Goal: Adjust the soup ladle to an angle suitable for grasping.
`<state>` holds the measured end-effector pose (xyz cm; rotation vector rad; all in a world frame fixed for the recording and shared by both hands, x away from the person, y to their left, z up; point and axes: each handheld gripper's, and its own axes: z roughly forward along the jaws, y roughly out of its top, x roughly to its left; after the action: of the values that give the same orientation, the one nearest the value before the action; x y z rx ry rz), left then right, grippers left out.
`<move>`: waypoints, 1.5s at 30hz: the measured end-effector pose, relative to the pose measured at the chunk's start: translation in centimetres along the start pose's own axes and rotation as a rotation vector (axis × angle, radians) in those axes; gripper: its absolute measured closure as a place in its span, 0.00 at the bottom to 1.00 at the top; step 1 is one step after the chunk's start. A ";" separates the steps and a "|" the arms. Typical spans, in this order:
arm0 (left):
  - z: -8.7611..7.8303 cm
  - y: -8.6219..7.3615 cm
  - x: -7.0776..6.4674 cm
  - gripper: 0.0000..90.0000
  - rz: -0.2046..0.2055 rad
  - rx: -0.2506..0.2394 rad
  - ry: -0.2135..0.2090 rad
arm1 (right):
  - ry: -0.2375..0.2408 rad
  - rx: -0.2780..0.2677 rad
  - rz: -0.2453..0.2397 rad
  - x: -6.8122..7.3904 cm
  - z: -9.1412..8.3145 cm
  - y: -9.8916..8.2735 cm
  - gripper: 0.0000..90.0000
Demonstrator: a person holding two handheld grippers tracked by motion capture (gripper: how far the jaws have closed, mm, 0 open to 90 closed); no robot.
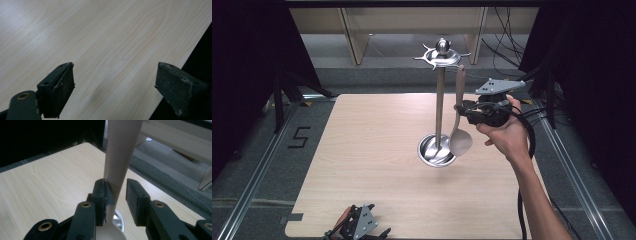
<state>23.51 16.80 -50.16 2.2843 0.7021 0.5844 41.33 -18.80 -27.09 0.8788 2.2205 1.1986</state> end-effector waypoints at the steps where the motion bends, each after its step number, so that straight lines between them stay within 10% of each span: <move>1: 0.0 0.0 0.0 0.16 0.000 0.000 0.000 | 0.000 0.000 0.000 0.0 0.0 0.0 0.77; 45: 0.5 -0.1 0.4 0.16 -0.037 0.005 0.003 | -0.018 -0.060 -0.015 0.9 -2.6 -3.5 0.54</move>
<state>24.09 16.88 -50.49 2.2708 0.7469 0.5686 37.90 -21.05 -28.88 0.8450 2.1612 1.2394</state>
